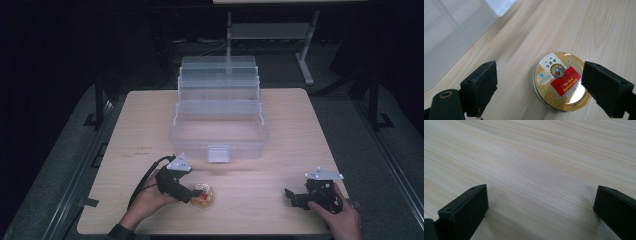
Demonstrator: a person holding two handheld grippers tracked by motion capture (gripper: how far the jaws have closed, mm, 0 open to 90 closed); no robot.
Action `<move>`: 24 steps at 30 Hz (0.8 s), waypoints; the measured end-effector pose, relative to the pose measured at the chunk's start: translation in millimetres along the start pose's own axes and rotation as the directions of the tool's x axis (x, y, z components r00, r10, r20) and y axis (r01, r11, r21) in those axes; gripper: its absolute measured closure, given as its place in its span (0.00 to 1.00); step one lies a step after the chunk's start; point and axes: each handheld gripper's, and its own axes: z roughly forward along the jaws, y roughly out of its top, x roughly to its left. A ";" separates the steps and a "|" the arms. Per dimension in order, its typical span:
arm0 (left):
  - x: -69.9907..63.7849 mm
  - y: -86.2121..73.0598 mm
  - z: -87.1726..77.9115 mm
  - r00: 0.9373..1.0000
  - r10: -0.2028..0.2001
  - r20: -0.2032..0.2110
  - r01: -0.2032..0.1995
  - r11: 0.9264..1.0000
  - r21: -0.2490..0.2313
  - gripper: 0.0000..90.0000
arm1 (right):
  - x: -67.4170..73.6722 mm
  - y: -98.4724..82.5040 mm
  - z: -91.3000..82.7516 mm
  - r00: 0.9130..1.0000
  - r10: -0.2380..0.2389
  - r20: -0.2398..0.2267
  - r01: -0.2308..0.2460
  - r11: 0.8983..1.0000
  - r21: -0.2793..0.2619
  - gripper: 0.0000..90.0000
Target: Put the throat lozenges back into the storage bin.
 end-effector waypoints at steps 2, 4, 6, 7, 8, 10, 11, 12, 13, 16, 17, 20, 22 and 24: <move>-1.1 0.8 1.8 1.000 0.005 0.003 -0.005 1.000 0.003 0.14 | 0.0 0.0 0.0 1.000 0.000 0.000 0.000 1.000 0.000 0.00; -2.7 1.8 3.9 1.000 0.000 0.008 0.000 1.000 0.000 0.14 | 0.0 0.0 0.0 1.000 0.000 0.000 0.000 1.000 0.000 0.00; -3.6 2.9 5.2 1.000 0.010 0.013 -0.010 1.000 0.008 0.14 | 0.0 0.0 0.0 1.000 0.000 0.000 0.000 1.000 0.000 0.00; -4.4 3.4 6.3 1.000 0.011 0.014 -0.011 1.000 0.007 0.14 | 0.0 0.0 0.0 1.000 0.000 0.000 0.000 1.000 0.000 0.00; -5.0 3.9 7.2 1.000 0.014 0.016 -0.014 1.000 0.010 0.14 | 0.0 0.0 0.0 1.000 0.000 0.000 0.000 1.000 0.000 0.00; -6.3 4.7 9.3 1.000 0.018 0.022 -0.019 1.000 0.015 0.14 | 0.0 0.0 0.0 1.000 0.000 0.000 0.000 1.000 0.000 0.00; -7.4 5.1 10.6 1.000 0.013 0.024 -0.013 1.000 0.012 0.14 | 0.0 0.0 0.0 1.000 0.000 0.000 0.000 1.000 0.000 0.00; -7.8 5.6 11.5 1.000 0.018 0.025 -0.019 1.000 0.016 0.14 | 0.0 0.0 0.0 1.000 0.000 0.000 0.000 1.000 0.000 0.00; -8.2 6.1 12.0 0.999 0.025 0.028 -0.026 0.999 0.024 0.14 | 0.0 0.0 0.0 1.000 0.000 0.000 0.000 1.000 0.000 0.00; -10.0 7.5 14.8 0.999 0.033 0.034 -0.034 0.999 0.031 0.14 | 0.0 0.0 0.0 1.000 0.000 0.000 0.000 1.000 0.000 0.00; -10.4 7.8 15.6 0.999 0.036 0.038 -0.037 0.999 0.035 0.14 | 0.0 0.0 0.0 1.000 0.000 0.000 0.000 1.000 0.000 0.00; -12.7 8.6 18.7 0.998 0.038 0.042 -0.040 0.998 0.041 0.14 | 0.0 0.0 0.0 1.000 0.000 0.000 0.000 1.000 0.000 0.00; -13.6 9.0 20.0 0.998 0.047 0.046 -0.049 0.998 0.050 0.14 | 0.0 0.0 0.0 1.000 0.000 0.000 0.000 1.000 0.000 0.00; -15.1 8.9 21.7 0.998 0.045 0.048 -0.047 0.998 0.050 0.14 | 0.0 0.0 0.0 1.000 0.000 0.000 0.000 1.000 0.000 0.00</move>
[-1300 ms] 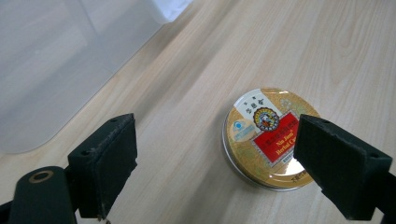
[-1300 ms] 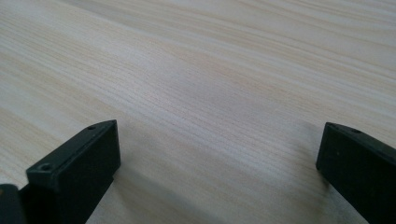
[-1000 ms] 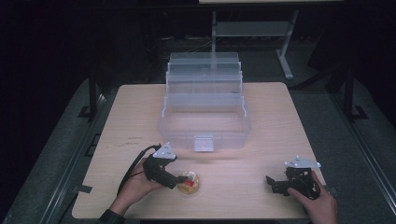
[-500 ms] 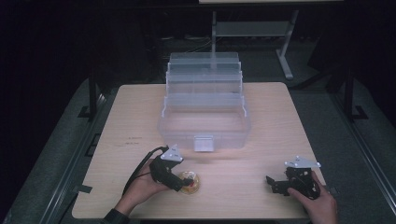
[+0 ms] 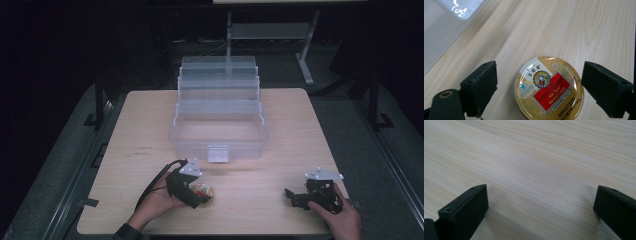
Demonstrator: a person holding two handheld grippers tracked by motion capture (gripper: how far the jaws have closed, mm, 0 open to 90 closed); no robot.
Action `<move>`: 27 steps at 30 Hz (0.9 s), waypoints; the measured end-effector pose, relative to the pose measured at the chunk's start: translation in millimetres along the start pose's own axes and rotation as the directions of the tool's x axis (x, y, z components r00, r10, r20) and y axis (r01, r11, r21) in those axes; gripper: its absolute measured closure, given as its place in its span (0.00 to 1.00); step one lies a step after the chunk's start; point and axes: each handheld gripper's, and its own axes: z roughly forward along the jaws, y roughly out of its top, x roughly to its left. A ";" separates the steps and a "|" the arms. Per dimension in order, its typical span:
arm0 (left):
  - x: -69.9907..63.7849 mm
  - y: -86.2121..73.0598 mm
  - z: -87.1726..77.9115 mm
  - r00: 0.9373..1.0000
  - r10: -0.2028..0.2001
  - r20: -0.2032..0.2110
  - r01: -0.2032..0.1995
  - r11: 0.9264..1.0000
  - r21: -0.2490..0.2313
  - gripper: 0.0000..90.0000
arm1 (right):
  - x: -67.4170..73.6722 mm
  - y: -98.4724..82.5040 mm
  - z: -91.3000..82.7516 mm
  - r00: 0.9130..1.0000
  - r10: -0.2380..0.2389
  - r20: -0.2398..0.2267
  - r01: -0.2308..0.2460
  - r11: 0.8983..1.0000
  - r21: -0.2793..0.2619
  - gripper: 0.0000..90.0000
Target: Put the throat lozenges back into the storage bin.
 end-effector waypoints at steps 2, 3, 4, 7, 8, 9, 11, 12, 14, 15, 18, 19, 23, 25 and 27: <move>-0.8 0.3 0.9 1.000 0.005 0.005 -0.005 1.000 0.008 0.14 | 0.0 0.0 0.0 1.000 0.000 0.000 0.000 1.000 0.000 0.00; -1.2 0.2 1.6 1.000 0.006 0.007 -0.006 1.000 0.009 0.14 | 0.0 0.0 0.0 1.000 0.000 0.000 0.000 1.000 0.000 0.00; -1.3 0.3 1.7 1.000 0.011 0.010 -0.012 1.000 0.018 0.14 | 0.0 0.0 0.0 1.000 0.000 0.000 0.000 1.000 0.000 0.00; -2.7 0.2 4.2 1.000 0.017 0.012 -0.018 0.999 0.029 0.14 | 0.0 0.0 0.0 1.000 0.000 0.000 0.000 1.000 0.000 0.00; -2.7 0.2 4.2 1.000 0.017 0.012 -0.018 0.999 0.029 0.14 | 0.0 0.0 0.0 1.000 0.000 0.000 0.000 1.000 0.000 0.00; -3.6 0.2 5.7 1.000 0.016 0.016 -0.017 0.999 0.031 0.14 | 0.0 0.0 0.0 1.000 0.000 0.000 0.000 1.000 0.000 0.00; -3.8 0.3 6.0 1.000 0.024 0.019 -0.025 0.999 0.040 0.14 | 0.0 0.0 0.0 1.000 0.000 0.000 0.000 1.000 0.000 0.00; -4.1 0.2 6.8 0.999 0.025 0.021 -0.026 0.999 0.043 0.14 | 0.0 0.0 0.0 1.000 0.000 0.000 0.000 1.000 0.000 0.00; -4.9 0.2 8.4 1.000 0.026 0.018 -0.027 0.998 0.049 0.13 | 0.0 0.0 0.0 1.000 0.000 0.000 0.000 1.000 0.000 0.00; -4.8 0.2 8.7 0.999 0.031 0.020 -0.032 0.998 0.056 0.13 | 0.0 0.0 0.0 1.000 0.000 0.000 0.000 1.000 0.000 0.00; -6.0 0.1 10.8 0.999 0.026 0.026 -0.028 0.997 0.069 0.13 | 0.0 0.0 0.0 1.000 0.000 0.000 0.000 1.000 0.000 0.00; -6.0 0.1 12.0 0.999 0.041 0.030 -0.044 0.995 0.086 0.13 | 0.0 0.0 0.0 1.000 0.000 0.000 0.000 1.000 0.000 0.00; -6.9 -0.2 14.2 0.998 0.048 0.033 -0.052 0.994 0.101 0.13 | 0.0 0.0 0.0 1.000 0.000 0.000 0.000 1.000 0.000 0.00; -7.3 -0.6 15.4 0.998 0.049 0.034 -0.053 0.992 0.113 0.14 | 0.0 0.0 0.0 1.000 0.000 0.000 0.000 1.000 0.000 0.00; -6.9 -1.0 16.4 0.998 0.060 0.036 -0.064 0.990 0.127 0.14 | 0.0 0.0 0.0 1.000 0.000 0.000 0.000 1.000 0.000 0.00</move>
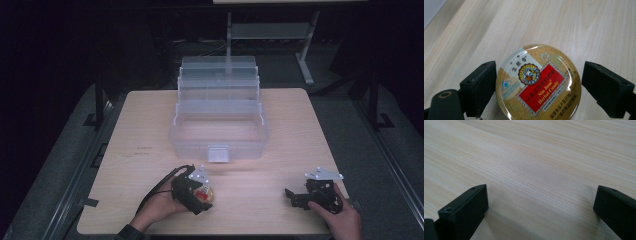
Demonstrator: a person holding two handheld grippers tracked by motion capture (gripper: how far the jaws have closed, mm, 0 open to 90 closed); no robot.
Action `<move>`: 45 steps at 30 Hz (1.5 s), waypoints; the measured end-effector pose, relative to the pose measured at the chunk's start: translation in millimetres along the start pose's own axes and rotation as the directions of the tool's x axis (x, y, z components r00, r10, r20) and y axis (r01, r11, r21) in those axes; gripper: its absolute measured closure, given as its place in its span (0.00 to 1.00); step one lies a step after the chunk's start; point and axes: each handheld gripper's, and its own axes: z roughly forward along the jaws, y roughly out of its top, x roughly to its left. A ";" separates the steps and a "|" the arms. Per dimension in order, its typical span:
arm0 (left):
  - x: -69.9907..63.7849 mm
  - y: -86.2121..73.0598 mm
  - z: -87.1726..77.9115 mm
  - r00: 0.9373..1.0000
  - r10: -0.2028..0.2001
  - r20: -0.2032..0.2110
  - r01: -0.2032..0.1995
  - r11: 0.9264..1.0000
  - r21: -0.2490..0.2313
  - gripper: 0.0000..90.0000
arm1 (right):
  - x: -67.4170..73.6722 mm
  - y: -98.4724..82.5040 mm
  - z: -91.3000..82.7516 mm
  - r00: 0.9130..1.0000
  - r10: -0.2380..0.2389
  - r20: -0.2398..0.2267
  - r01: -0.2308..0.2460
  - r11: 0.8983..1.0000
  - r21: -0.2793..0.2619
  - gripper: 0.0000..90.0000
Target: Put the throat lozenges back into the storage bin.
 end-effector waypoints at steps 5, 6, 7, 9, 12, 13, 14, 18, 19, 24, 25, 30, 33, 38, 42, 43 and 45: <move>-0.3 -1.0 3.0 1.000 -0.006 -0.002 0.006 1.000 0.004 0.14 | 0.0 0.0 0.0 1.000 0.000 0.000 0.000 1.000 0.000 0.00; -0.2 -1.3 3.5 1.000 -0.007 -0.002 0.007 1.000 0.005 0.14 | 0.0 0.0 0.0 1.000 0.000 0.000 0.000 1.000 0.000 0.00; -0.2 -1.6 3.8 1.000 -0.007 -0.004 0.007 1.000 0.005 0.14 | 0.0 0.0 0.0 1.000 0.000 0.000 0.000 1.000 0.000 0.00; 0.0 -1.9 4.0 1.000 -0.009 -0.008 0.009 1.000 0.003 0.15 | 0.0 0.0 0.0 1.000 0.000 0.000 0.000 1.000 0.000 0.00; 0.4 -2.2 3.6 1.000 -0.008 -0.015 0.008 1.000 0.002 0.17 | 0.0 0.0 0.0 1.000 0.000 0.000 0.000 1.000 0.000 0.00; 0.3 -2.5 3.5 1.000 -0.007 -0.018 0.007 1.000 0.000 0.18 | 0.0 0.0 0.0 1.000 0.000 0.000 0.000 1.000 0.000 0.00; 0.2 -2.4 3.1 1.000 -0.006 -0.020 0.006 1.000 0.002 0.18 | 0.0 0.0 0.0 1.000 0.000 0.000 0.000 1.000 0.000 0.00; -0.3 -2.6 2.7 1.000 0.003 -0.020 -0.003 1.000 -0.001 0.21 | 0.0 0.0 0.0 1.000 0.000 0.000 0.000 1.000 0.000 0.00; -0.3 -2.6 2.7 1.000 0.004 -0.020 -0.004 1.000 -0.001 0.21 | 0.0 0.0 0.0 1.000 0.000 0.000 0.000 1.000 0.000 0.00; -0.2 -2.7 2.5 1.000 0.008 -0.021 -0.008 1.000 -0.001 0.22 | 0.0 0.0 0.0 1.000 0.000 0.000 0.000 1.000 0.000 0.00; -0.3 -2.7 2.6 1.000 0.007 -0.021 -0.007 1.000 -0.001 0.22 | 0.0 0.0 0.0 1.000 0.000 0.000 0.000 1.000 0.000 0.00; 0.3 -2.1 1.7 1.000 0.008 -0.019 -0.007 1.000 0.012 0.22 | 0.0 0.0 0.0 1.000 0.000 0.000 0.000 1.000 0.000 0.00; 0.9 -1.0 -0.2 1.000 0.024 -0.017 -0.023 0.999 0.023 0.22 | 0.0 0.0 0.0 1.000 0.000 0.000 0.000 1.000 0.000 0.00; 0.4 -0.4 -1.4 1.000 0.012 -0.015 -0.012 1.000 0.008 0.22 | 0.0 0.0 0.0 1.000 0.000 0.000 0.000 1.000 0.000 0.00; 0.2 0.5 -4.1 1.000 -0.001 -0.015 0.001 1.000 -0.007 0.22 | 0.0 0.0 0.0 1.000 0.000 0.000 0.000 1.000 0.000 0.00; 0.2 0.9 -5.0 1.000 -0.003 -0.013 0.003 1.000 -0.007 0.22 | 0.0 0.0 0.0 1.000 0.000 0.000 0.000 1.000 0.000 0.00; 0.0 1.3 -5.5 1.000 -0.006 -0.014 0.006 1.000 -0.013 0.22 | 0.0 0.0 0.0 1.000 0.000 0.000 0.000 1.000 0.000 0.00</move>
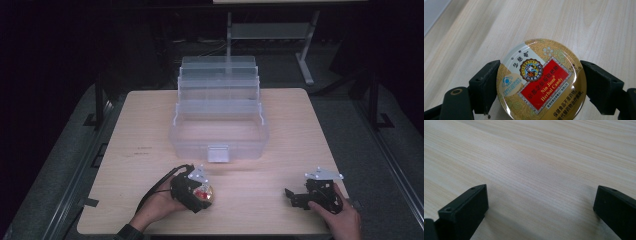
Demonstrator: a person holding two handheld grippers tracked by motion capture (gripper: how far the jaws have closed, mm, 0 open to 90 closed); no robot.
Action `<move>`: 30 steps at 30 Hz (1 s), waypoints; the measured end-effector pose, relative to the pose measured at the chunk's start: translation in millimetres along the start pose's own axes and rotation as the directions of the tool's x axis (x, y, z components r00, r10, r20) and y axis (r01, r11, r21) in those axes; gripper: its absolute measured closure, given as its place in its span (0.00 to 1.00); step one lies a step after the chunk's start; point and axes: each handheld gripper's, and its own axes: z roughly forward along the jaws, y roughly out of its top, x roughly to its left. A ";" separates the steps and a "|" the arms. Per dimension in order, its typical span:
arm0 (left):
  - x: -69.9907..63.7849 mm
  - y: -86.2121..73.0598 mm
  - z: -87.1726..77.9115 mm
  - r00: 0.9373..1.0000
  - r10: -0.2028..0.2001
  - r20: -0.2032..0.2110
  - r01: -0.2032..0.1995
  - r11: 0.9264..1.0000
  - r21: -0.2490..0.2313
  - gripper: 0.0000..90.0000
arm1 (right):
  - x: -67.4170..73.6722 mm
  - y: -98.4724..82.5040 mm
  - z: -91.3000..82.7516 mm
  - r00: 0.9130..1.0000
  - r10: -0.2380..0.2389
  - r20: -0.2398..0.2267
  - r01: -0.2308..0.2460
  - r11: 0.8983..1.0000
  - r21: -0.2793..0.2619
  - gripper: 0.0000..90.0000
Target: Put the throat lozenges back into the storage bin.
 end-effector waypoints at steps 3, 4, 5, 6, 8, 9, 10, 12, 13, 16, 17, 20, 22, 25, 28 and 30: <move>0.9 2.2 -2.8 1.000 0.008 -0.001 -0.008 1.000 0.000 0.22 | 0.0 0.0 0.0 1.000 0.000 0.000 0.000 1.000 0.000 0.00; 0.9 2.2 -2.8 1.000 0.008 -0.001 -0.008 1.000 0.000 0.22 | 0.0 0.0 0.0 1.000 0.000 0.000 0.000 1.000 0.000 0.00; 0.9 2.7 -3.2 1.000 0.005 0.000 -0.005 1.000 -0.006 0.22 | 0.0 0.0 0.0 1.000 0.000 0.000 0.000 1.000 0.000 0.00; 1.1 3.0 -3.5 1.000 0.005 0.000 -0.005 1.000 -0.008 0.22 | 0.0 0.0 0.0 1.000 0.000 0.000 0.000 1.000 0.000 0.00; 2.1 3.9 -5.3 1.000 0.012 -0.001 -0.012 1.000 -0.004 0.22 | 0.0 0.0 0.0 1.000 0.000 0.000 0.000 1.000 0.000 0.00; 2.9 4.4 -6.6 1.000 0.020 0.001 -0.020 1.000 0.004 0.22 | 0.0 0.0 0.0 1.000 0.000 0.000 0.000 1.000 0.000 0.00; 2.7 4.7 -6.8 1.000 0.014 -0.001 -0.014 1.000 -0.004 0.22 | 0.0 0.0 0.0 1.000 0.000 0.000 0.000 1.000 0.000 0.00; 2.8 5.5 -7.8 1.000 0.003 -0.001 -0.003 1.000 -0.015 0.22 | 0.0 0.0 0.0 1.000 0.000 0.000 0.000 1.000 0.000 0.00; 3.7 6.0 -9.0 1.000 0.012 0.000 -0.012 1.000 -0.010 0.22 | 0.0 0.0 0.0 1.000 0.000 0.000 0.000 1.000 0.000 0.00; 5.3 6.5 -11.8 1.000 0.001 0.006 -0.001 1.000 -0.021 0.22 | 0.0 0.0 0.0 1.000 0.000 0.000 0.000 1.000 0.000 0.00; 5.4 6.3 -11.7 1.000 -0.009 0.005 0.009 0.999 -0.034 0.22 | 0.0 0.0 0.0 1.000 0.000 0.000 0.000 1.000 0.000 0.00; 6.3 7.3 -14.2 1.000 -0.010 0.000 0.010 0.999 -0.031 0.22 | 0.0 0.0 0.0 1.000 0.000 0.000 0.000 1.000 0.000 0.00; 7.6 8.0 -16.5 1.000 -0.004 -0.001 0.004 1.000 -0.029 0.22 | 0.0 0.0 0.0 1.000 0.000 0.000 0.000 1.000 0.000 0.00; 9.5 8.5 -19.1 1.000 -0.002 -0.002 0.002 0.999 -0.032 0.22 | 0.0 0.0 0.0 1.000 0.000 0.000 0.000 1.000 0.000 0.00; 9.6 9.4 -20.4 1.000 -0.017 -0.003 0.017 0.999 -0.042 0.22 | 0.0 0.0 0.0 1.000 0.000 0.000 0.000 1.000 0.000 0.00; 10.5 10.5 -21.7 1.000 -0.012 -0.005 0.012 0.999 -0.042 0.22 | 0.0 0.0 0.0 1.000 0.000 0.000 0.000 1.000 0.000 0.00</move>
